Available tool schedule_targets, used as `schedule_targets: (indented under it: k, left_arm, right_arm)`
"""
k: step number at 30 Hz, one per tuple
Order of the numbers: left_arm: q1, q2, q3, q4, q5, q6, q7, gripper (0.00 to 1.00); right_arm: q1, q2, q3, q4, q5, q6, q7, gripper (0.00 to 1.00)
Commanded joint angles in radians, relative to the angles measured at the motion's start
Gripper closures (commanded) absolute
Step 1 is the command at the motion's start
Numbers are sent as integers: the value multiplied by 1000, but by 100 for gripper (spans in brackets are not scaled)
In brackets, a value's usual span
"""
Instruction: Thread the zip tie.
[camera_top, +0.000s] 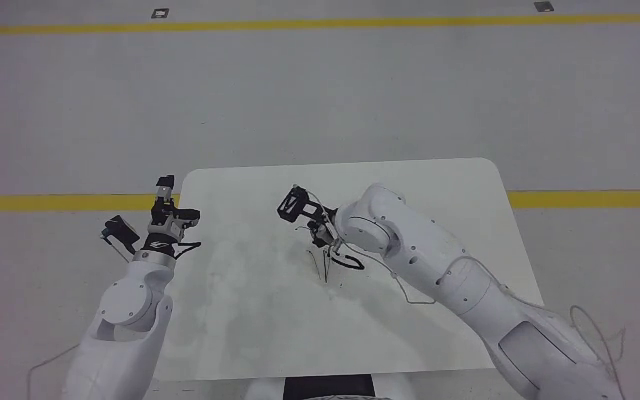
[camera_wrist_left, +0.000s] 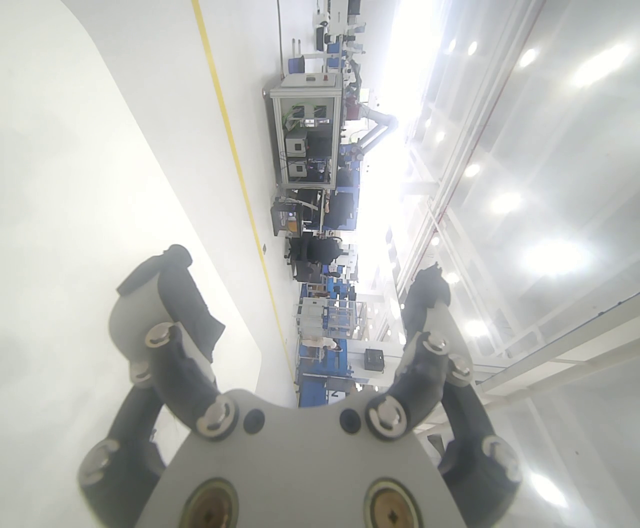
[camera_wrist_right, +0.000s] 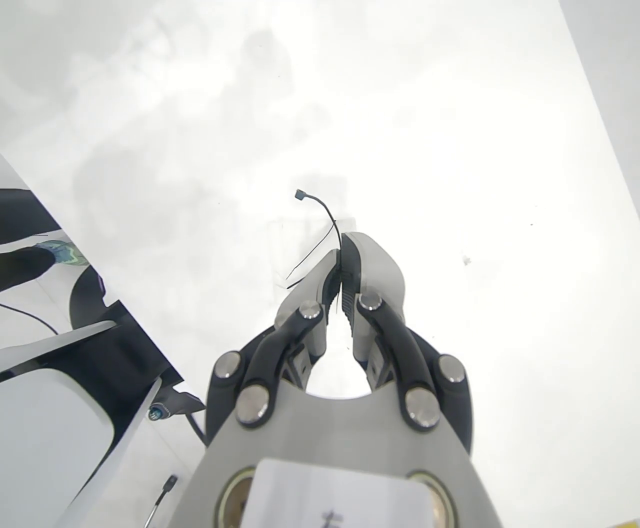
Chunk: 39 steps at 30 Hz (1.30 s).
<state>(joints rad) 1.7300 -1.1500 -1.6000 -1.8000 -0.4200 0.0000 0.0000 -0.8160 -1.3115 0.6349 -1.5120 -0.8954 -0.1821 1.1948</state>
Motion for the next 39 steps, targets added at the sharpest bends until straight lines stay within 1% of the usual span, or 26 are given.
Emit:
schedule_targets:
  k: [1, 13, 15, 17, 20, 23, 24, 26, 27, 30, 32, 34, 36, 37, 39]
  left_arm:
    - [0, 0, 0, 0, 0, 0, 0, 0]
    - [0, 0, 0, 0, 0, 0, 0, 0]
    - [0, 0, 0, 0, 0, 0, 0, 0]
    - [0, 0, 0, 0, 0, 0, 0, 0]
    - [0, 0, 0, 0, 0, 0, 0, 0]
    - [0, 0, 0, 0, 0, 0, 0, 0]
    - [0, 0, 0, 0, 0, 0, 0, 0]
    - [0, 0, 0, 0, 0, 0, 0, 0]
    - [0, 0, 0, 0, 0, 0, 0, 0]
    - [0, 0, 0, 0, 0, 0, 0, 0]
    - [0, 0, 0, 0, 0, 0, 0, 0]
    - [0, 0, 0, 0, 0, 0, 0, 0]
    - [0, 0, 0, 0, 0, 0, 0, 0]
    - [0, 0, 0, 0, 0, 0, 0, 0]
    - [0, 0, 0, 0, 0, 0, 0, 0]
  right_arm:
    - [0, 0, 0, 0, 0, 0, 0, 100]
    - [-3, 0, 1, 1, 0, 1, -7, 100]
    - [-2, -2, 8, 9, -1, 12, -36, 100]
    - [20, -12, 6, 26, 11, 35, -42, 100]
    - [80, -41, -9, 81, 49, 91, -60, 100]
    - [147, -80, -25, 162, 115, 157, -97, 100]
    - [174, -97, -32, 203, 145, 185, -115, 100]
    - [207, -124, -31, 269, 229, 224, -149, 100]
    - [232, -143, -40, 316, 265, 239, -164, 100]
    - [285, -185, -67, 417, 323, 270, -190, 100]
    - [317, -219, -85, 489, 368, 302, -218, 100]
    - [341, -252, -96, 558, 420, 322, -259, 100]
    - [353, -278, -98, 614, 473, 328, -297, 100]
    - [356, -290, -96, 641, 501, 325, -321, 100]
    - [359, -315, -91, 700, 560, 297, -369, 100]
